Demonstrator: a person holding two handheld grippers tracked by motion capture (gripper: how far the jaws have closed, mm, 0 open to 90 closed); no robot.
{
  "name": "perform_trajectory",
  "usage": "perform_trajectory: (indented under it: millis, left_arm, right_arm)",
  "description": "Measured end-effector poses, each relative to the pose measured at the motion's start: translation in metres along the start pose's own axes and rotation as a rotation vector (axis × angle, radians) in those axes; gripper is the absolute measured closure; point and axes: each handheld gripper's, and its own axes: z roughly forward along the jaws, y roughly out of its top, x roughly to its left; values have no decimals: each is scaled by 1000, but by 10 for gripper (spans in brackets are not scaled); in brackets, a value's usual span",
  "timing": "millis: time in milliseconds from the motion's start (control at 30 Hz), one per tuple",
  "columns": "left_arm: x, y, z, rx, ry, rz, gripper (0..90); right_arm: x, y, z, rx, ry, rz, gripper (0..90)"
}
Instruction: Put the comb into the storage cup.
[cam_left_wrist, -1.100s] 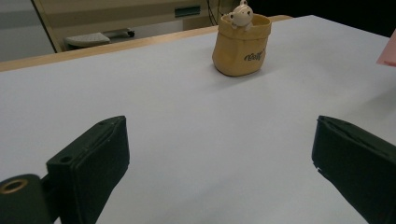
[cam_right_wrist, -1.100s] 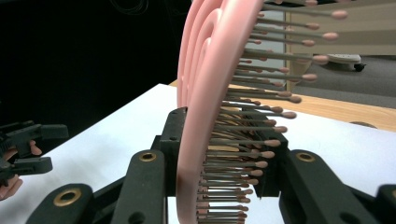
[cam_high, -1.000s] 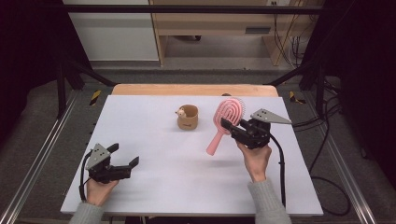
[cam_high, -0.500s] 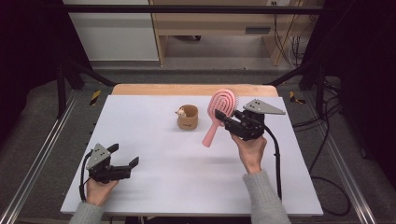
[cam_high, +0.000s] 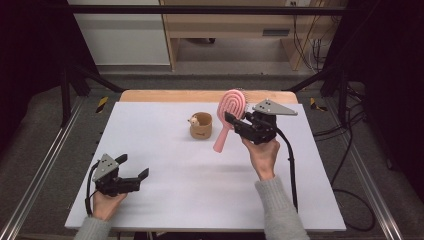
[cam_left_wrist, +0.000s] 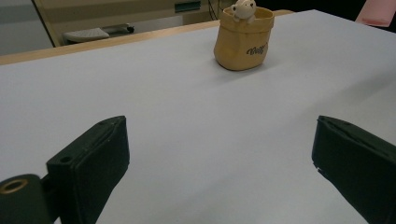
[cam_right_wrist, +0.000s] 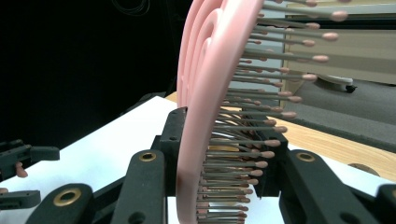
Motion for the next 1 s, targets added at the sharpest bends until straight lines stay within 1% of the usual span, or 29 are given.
perform_trajectory:
  millis: [67,167,400,567,767,1000]
  left_arm:
    - [0,0,0,-1,-1,0,41]
    - [0,0,0,1,0,2,41]
    - [0,0,0,2,2,0,41]
    - [0,0,0,0,1,-1,41]
    - [0,0,0,2,0,-2,41]
    - [1,0,0,3,-1,-4,41]
  right_arm:
    - [0,2,2,0,3,-3,637]
    - [0,4,4,2,-4,-9,637]
    - [-2,10,8,-2,-15,-3,637]
    - [-5,14,12,-4,-30,0,637]
    - [-6,19,18,-3,-44,-5,637]
    - [-5,26,25,-5,-47,-9,637]
